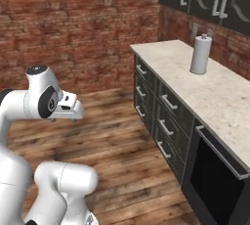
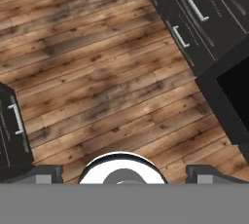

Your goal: Locate and retrieve the soap dispenser and sponge from the cabinet. Place them next to the sink.

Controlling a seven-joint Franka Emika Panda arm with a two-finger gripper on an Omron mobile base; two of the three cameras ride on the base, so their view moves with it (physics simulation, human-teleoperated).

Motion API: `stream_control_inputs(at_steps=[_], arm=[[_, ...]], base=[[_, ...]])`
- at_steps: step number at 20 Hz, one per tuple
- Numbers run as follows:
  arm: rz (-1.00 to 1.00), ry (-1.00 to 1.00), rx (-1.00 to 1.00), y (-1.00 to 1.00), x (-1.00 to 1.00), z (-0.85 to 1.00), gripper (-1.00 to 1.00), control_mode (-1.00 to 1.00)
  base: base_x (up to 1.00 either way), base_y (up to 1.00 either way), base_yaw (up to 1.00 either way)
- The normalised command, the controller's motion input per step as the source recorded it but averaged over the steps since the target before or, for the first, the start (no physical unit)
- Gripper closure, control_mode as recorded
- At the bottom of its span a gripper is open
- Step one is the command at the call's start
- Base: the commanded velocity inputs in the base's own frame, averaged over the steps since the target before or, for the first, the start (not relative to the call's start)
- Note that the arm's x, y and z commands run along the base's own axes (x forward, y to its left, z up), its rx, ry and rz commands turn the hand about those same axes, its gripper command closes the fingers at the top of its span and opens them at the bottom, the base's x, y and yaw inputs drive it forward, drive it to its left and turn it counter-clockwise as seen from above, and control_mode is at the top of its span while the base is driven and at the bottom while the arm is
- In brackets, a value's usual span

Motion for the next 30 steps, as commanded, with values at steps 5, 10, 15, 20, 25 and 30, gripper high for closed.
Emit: stream_control_inputs(at_steps=[5,10,15,20,25,30], arm=[[0.0,0.0,0.0,0.0,0.0,0.0,-1.0,1.0],[0.0,0.0,0.0,0.0,0.0,0.0,-1.0,1.0],[0.0,0.0,0.0,0.0,0.0,0.0,-1.0,1.0],[0.0,0.0,0.0,0.0,0.0,0.0,-1.0,1.0],[0.0,0.0,0.0,0.0,0.0,0.0,-1.0,1.0],[0.0,0.0,0.0,0.0,0.0,0.0,-1.0,1.0]], base=[[0.36,0.28,-0.34],[0.35,0.29,-0.36],[0.35,0.27,-0.36],[0.3,0.2,-0.4],[0.27,0.18,-0.41],[0.19,0.12,-0.43]])
